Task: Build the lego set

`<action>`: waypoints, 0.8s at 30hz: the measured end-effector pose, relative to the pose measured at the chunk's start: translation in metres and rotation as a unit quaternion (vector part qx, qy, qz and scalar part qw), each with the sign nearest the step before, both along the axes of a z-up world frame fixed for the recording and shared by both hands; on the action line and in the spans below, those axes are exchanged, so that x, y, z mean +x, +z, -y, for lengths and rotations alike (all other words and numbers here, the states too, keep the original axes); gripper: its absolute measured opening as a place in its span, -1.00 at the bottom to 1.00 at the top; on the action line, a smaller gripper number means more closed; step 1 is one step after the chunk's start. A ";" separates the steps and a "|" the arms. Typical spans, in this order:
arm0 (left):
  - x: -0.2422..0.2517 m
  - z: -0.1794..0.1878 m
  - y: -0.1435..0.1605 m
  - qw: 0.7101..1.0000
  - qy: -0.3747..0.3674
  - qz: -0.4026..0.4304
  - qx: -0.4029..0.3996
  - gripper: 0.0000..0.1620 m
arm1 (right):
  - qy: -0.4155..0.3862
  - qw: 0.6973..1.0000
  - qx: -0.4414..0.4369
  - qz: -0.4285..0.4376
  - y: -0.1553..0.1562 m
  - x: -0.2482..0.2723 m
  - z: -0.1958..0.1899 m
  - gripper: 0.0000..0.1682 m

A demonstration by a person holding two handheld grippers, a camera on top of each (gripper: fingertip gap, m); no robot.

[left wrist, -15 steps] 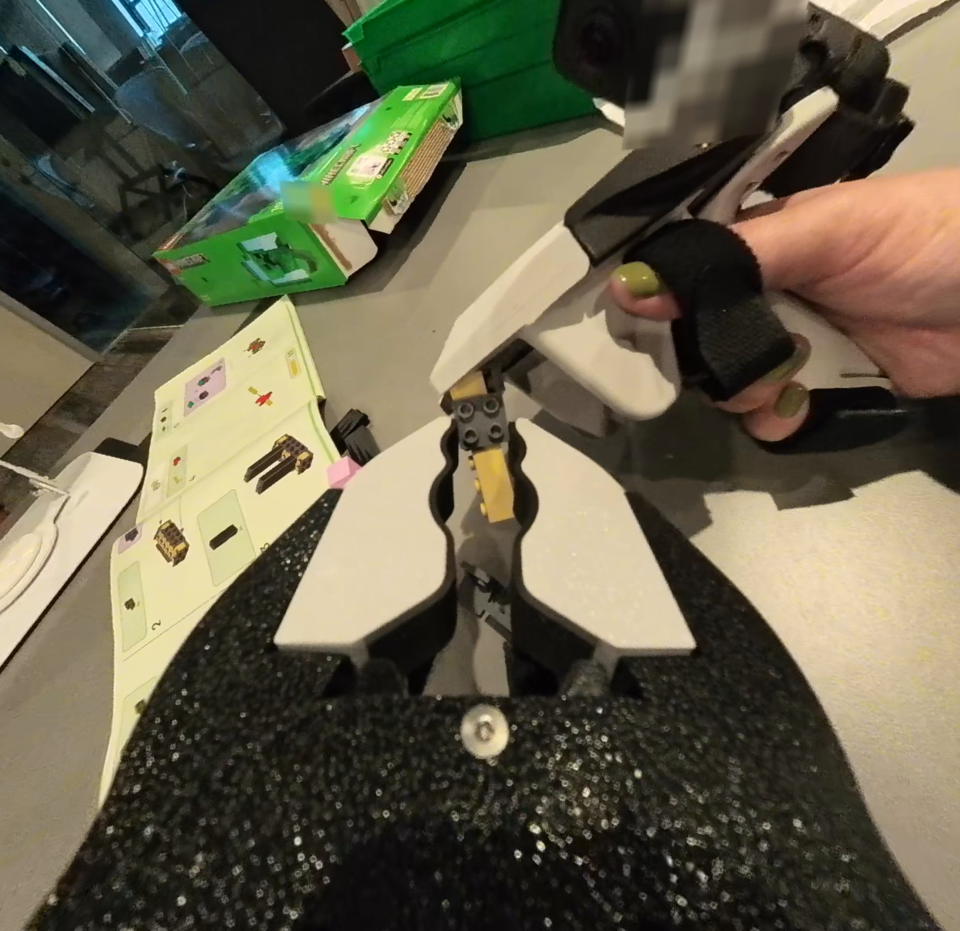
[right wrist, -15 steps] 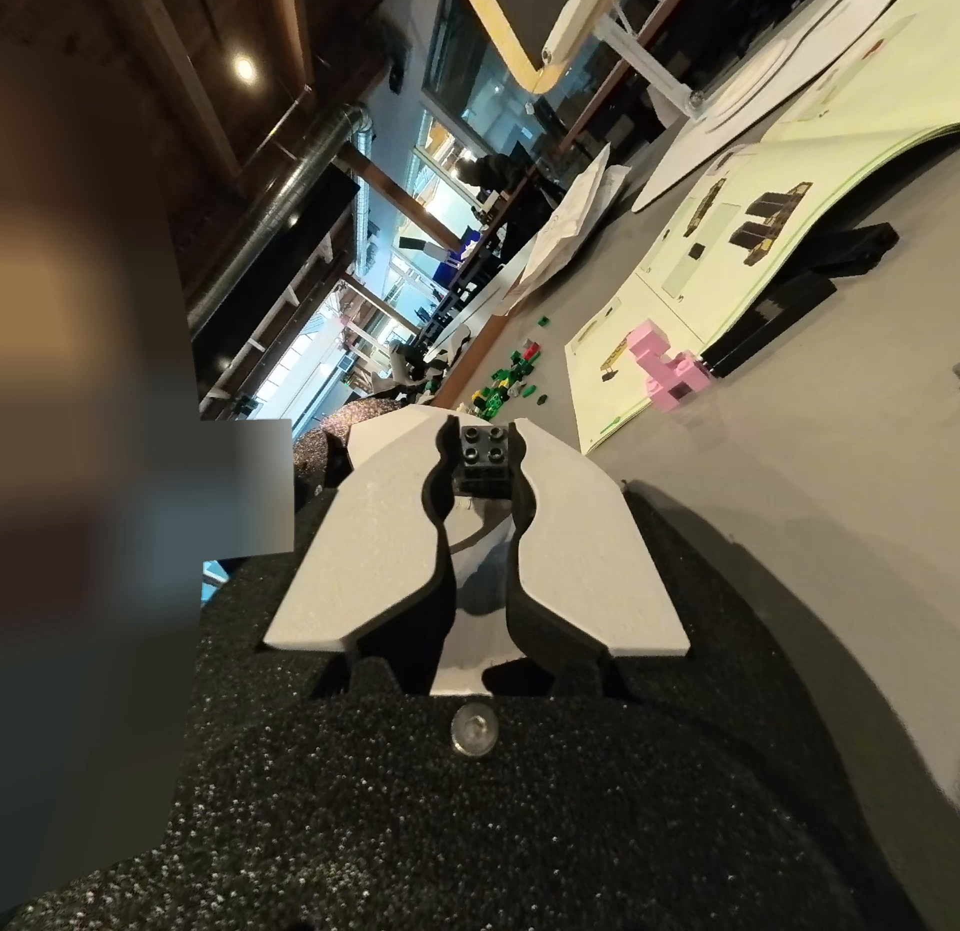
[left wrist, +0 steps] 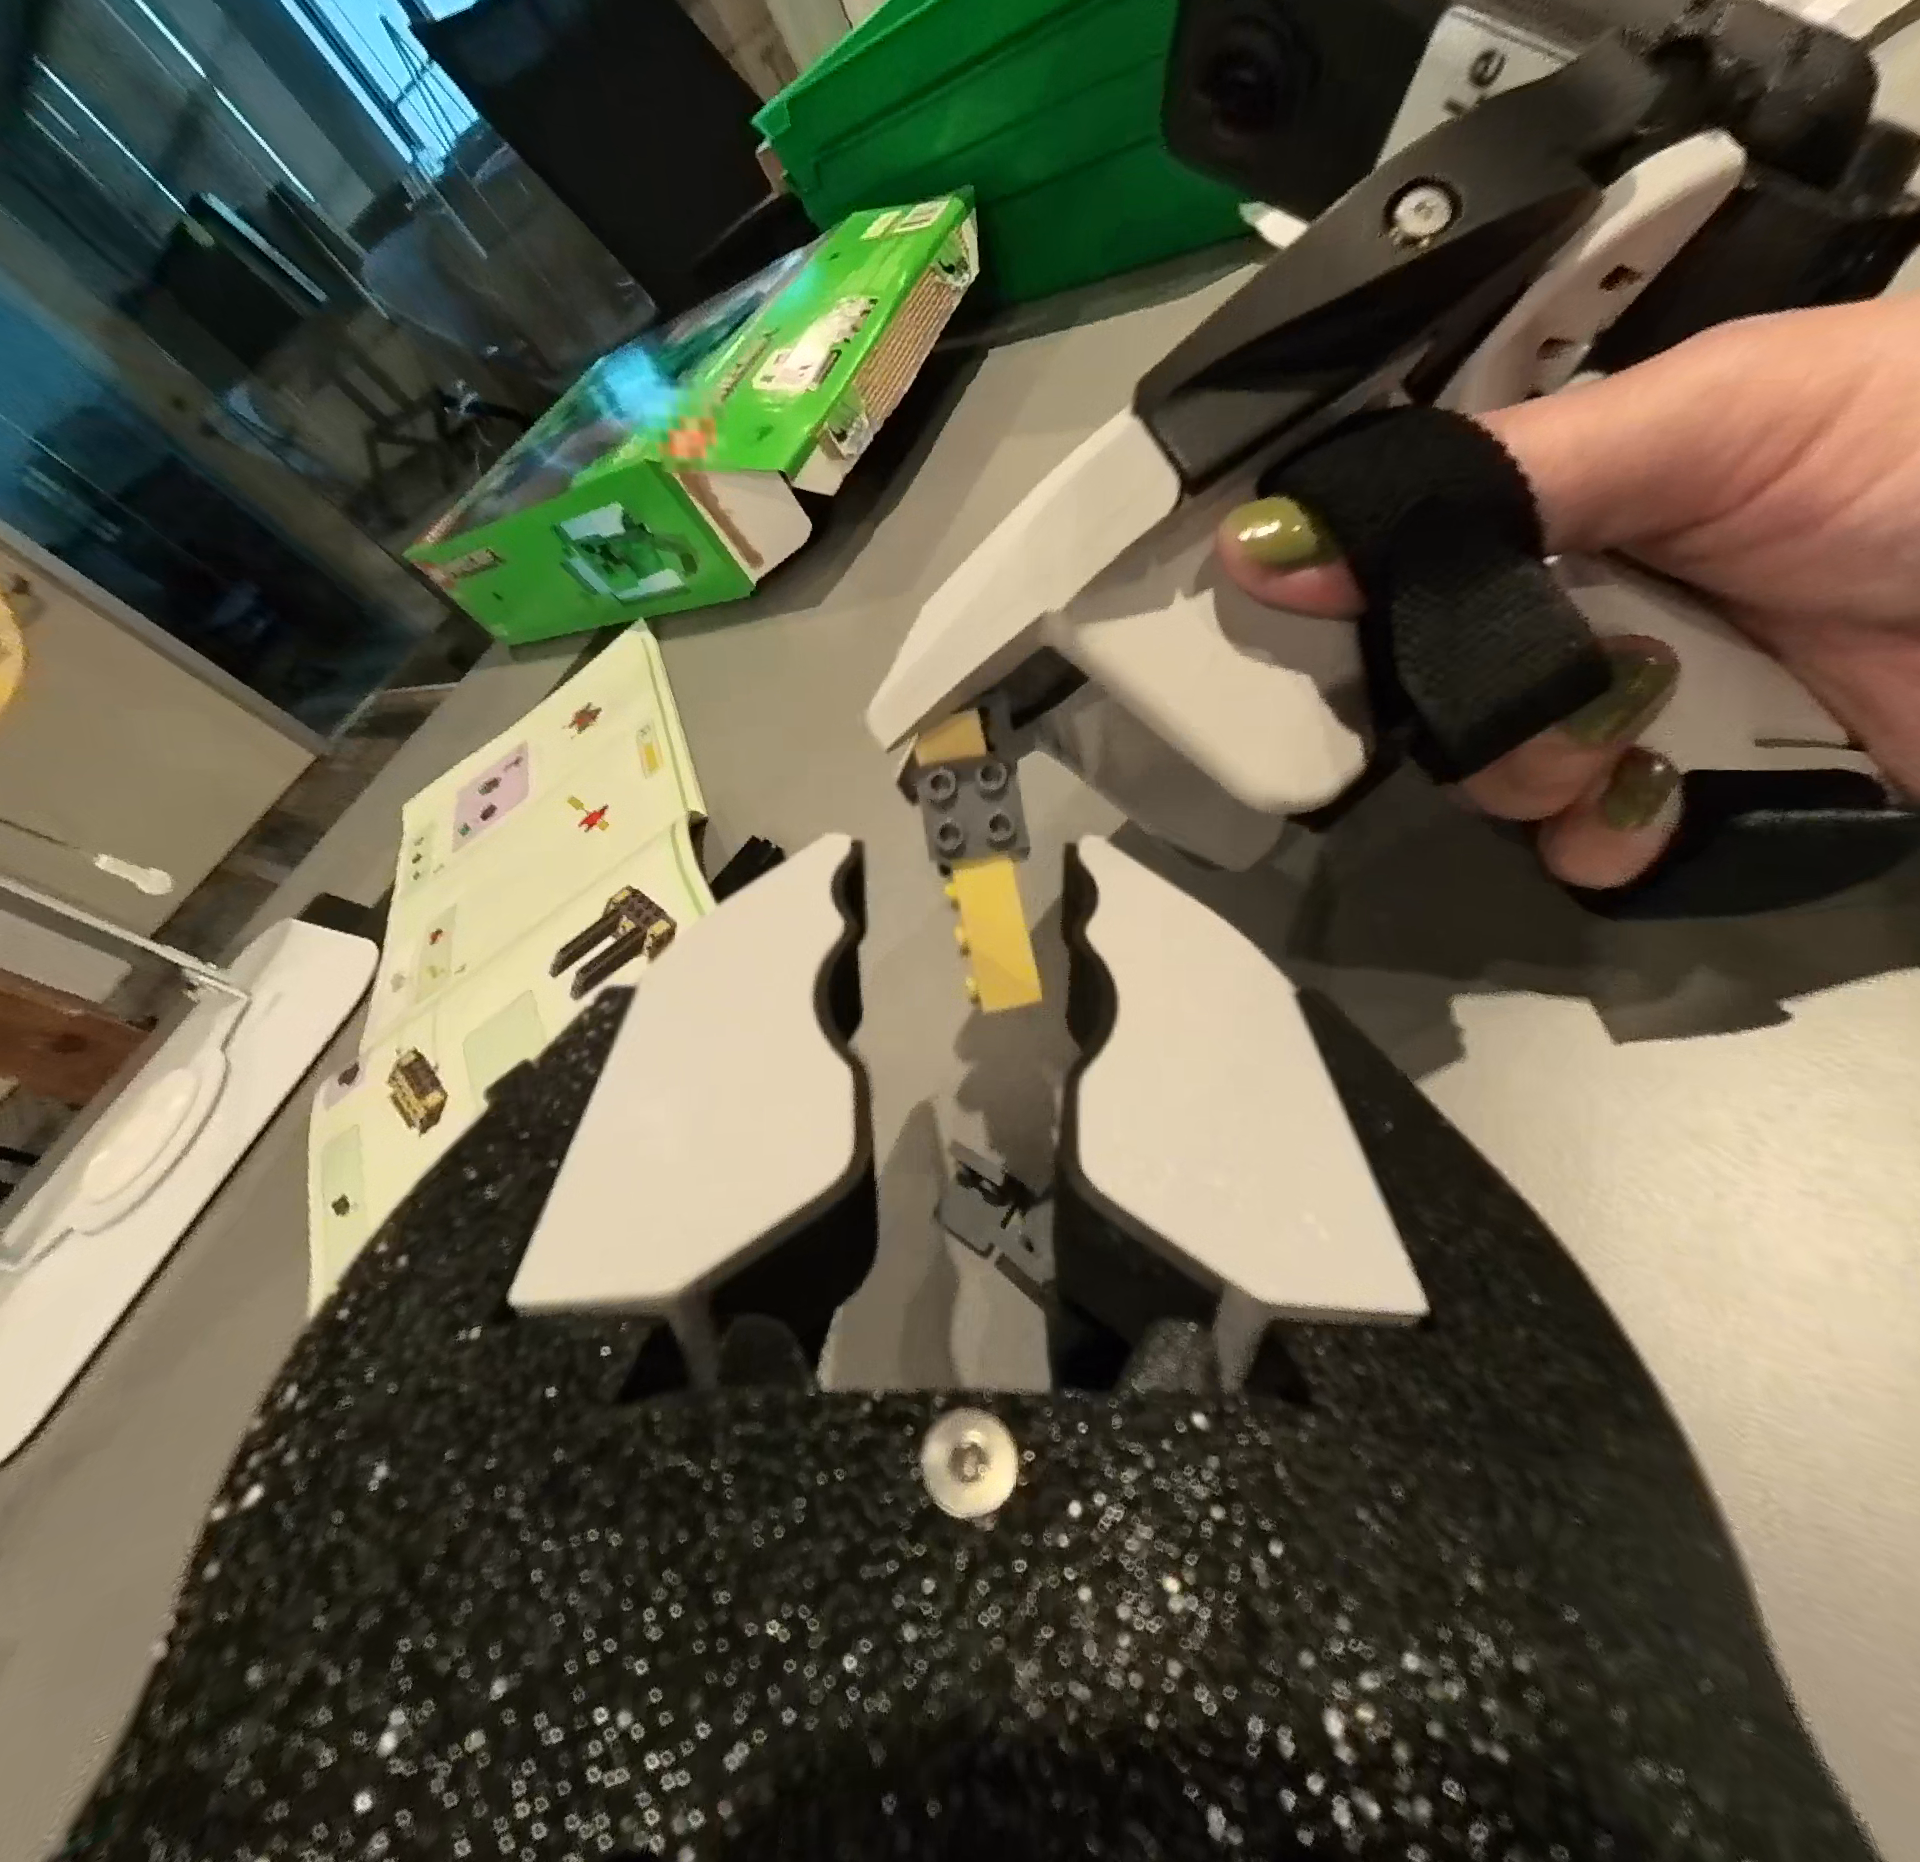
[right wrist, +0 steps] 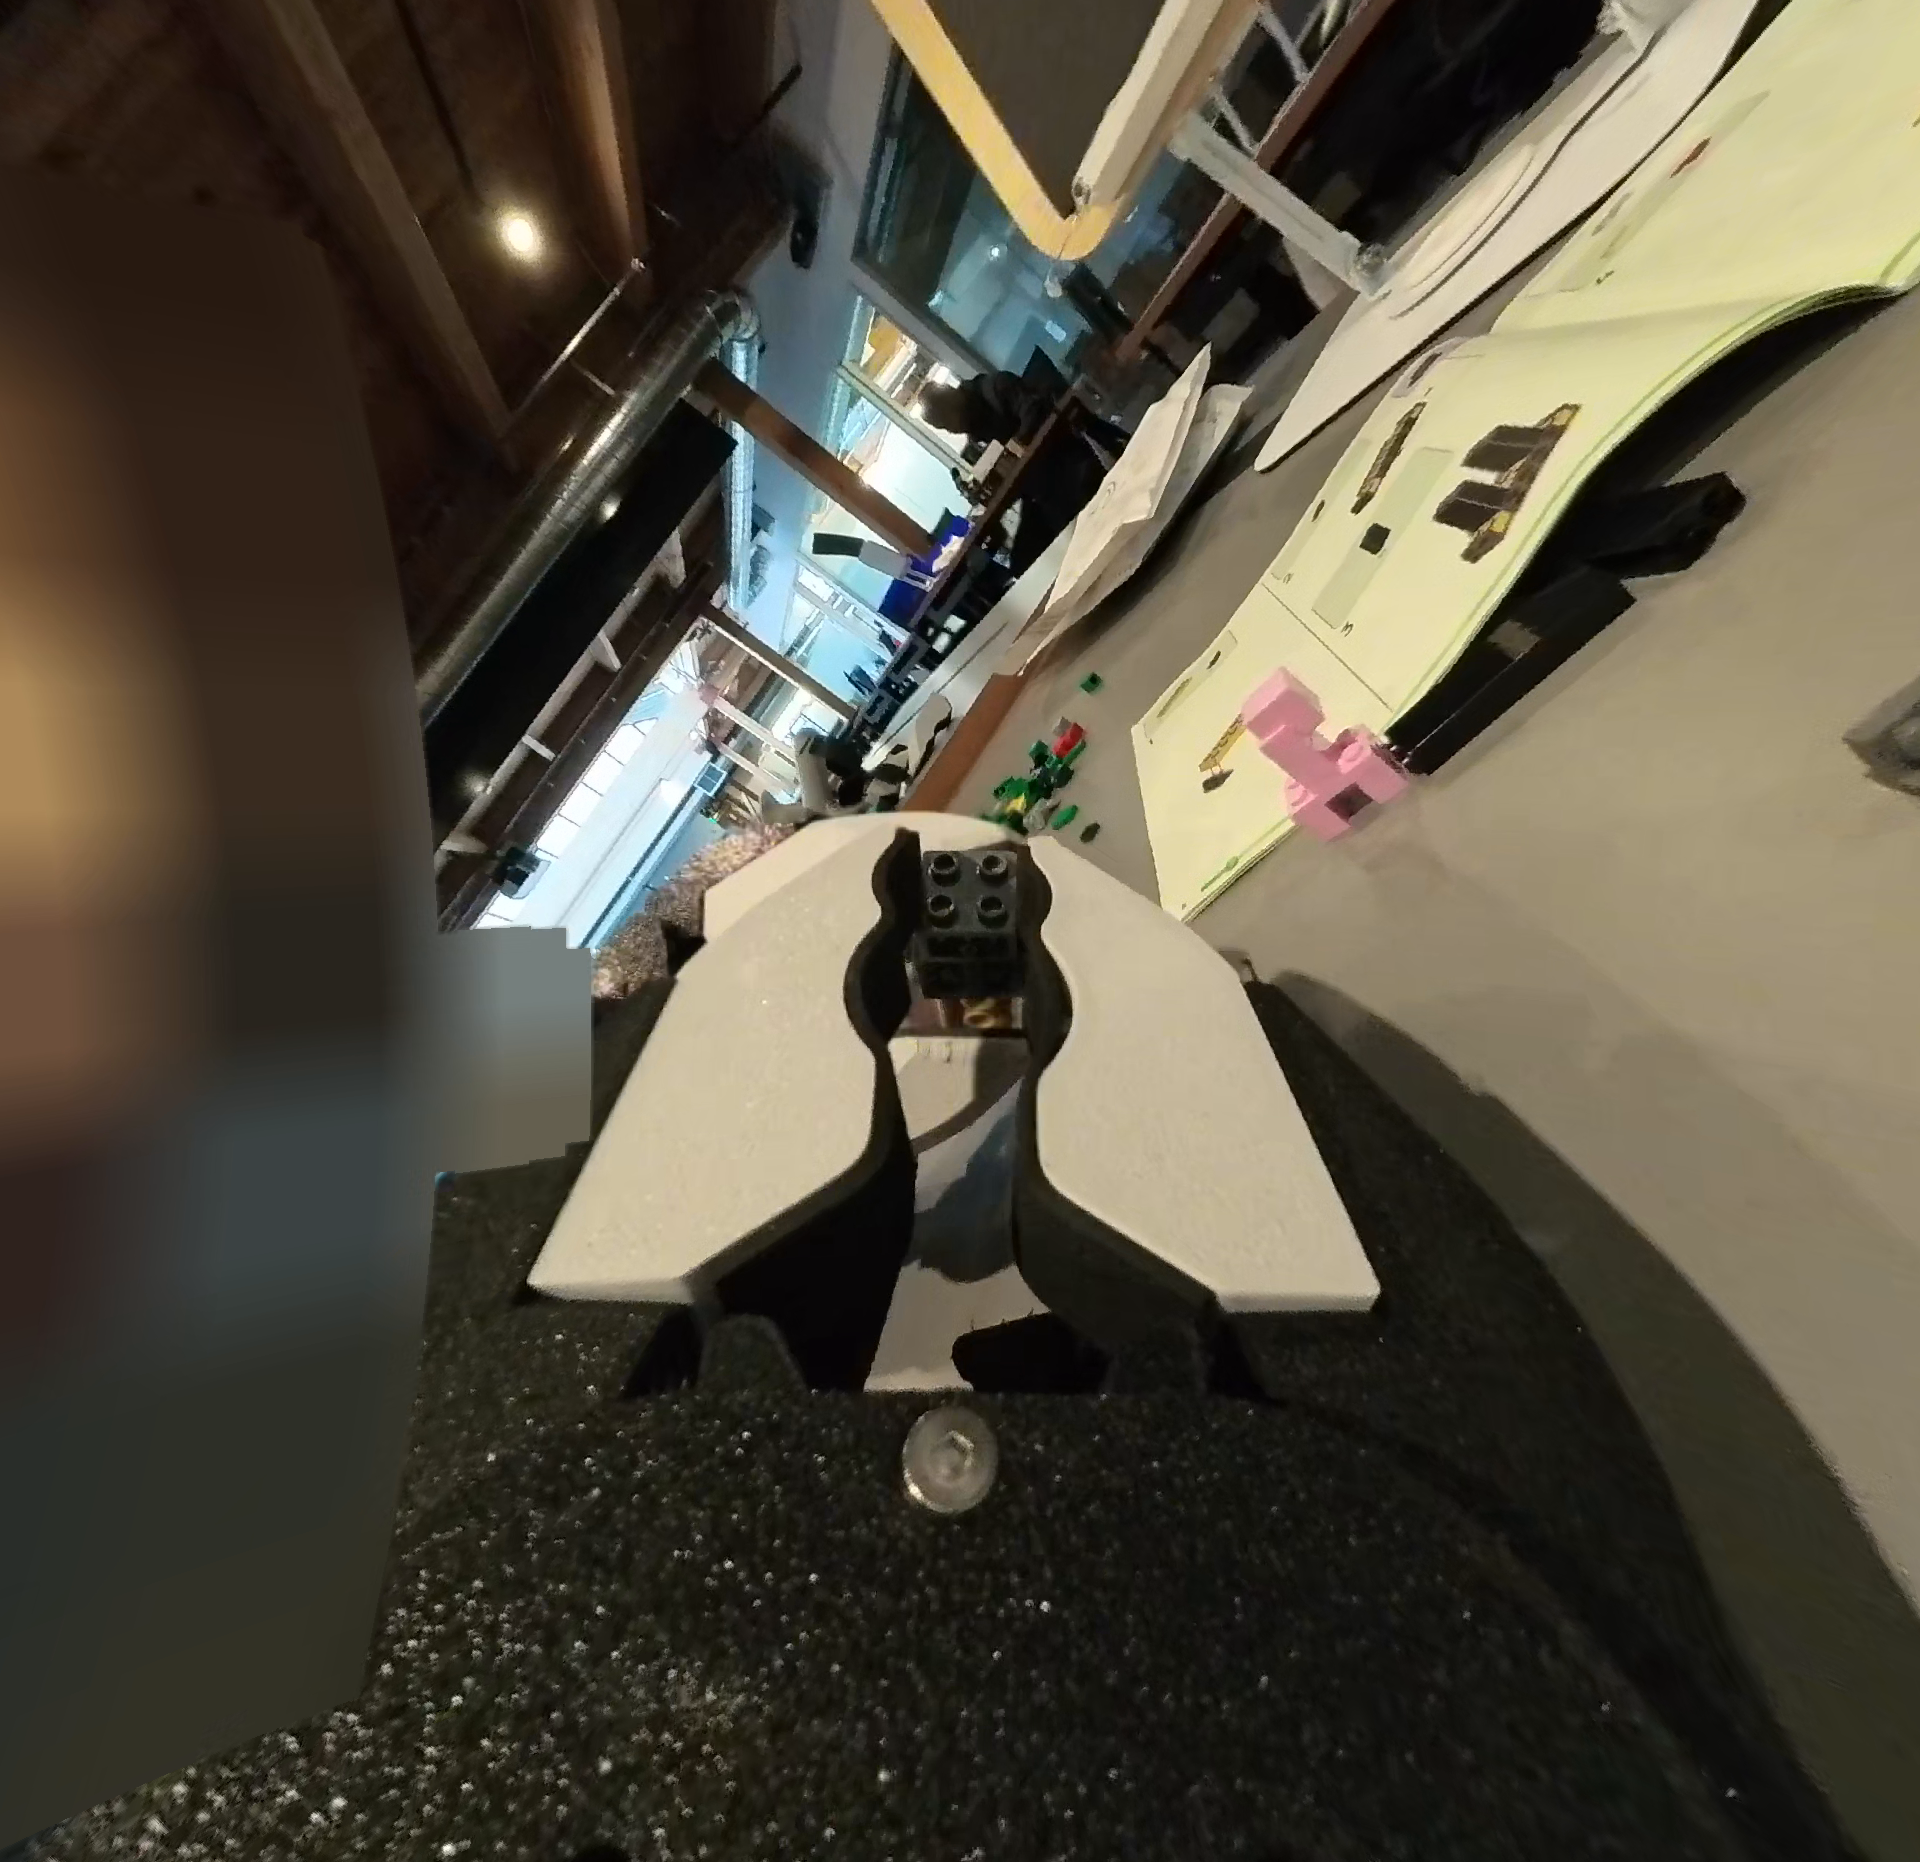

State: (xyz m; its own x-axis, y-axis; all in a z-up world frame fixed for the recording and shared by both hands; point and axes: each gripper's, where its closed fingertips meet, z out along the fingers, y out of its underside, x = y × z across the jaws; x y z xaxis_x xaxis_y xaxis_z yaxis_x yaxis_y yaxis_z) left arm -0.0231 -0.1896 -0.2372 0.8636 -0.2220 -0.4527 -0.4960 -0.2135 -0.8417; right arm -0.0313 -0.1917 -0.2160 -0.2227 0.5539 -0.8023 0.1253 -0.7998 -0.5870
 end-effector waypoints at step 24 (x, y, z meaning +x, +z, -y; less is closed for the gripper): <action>-0.005 0.001 0.003 1.000 0.015 0.016 -0.001 -0.85 | -0.082 0.995 -0.048 -0.040 0.008 -0.002 -0.008 -0.80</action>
State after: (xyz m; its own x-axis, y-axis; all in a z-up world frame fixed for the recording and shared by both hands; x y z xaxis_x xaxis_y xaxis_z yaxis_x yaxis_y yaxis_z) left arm -0.0282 -0.1907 -0.2341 0.8837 -0.1964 -0.4249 -0.4627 -0.2288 -0.8565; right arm -0.0337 -0.1841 -0.2079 -0.2009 0.5103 -0.8362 -0.0557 -0.8582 -0.5104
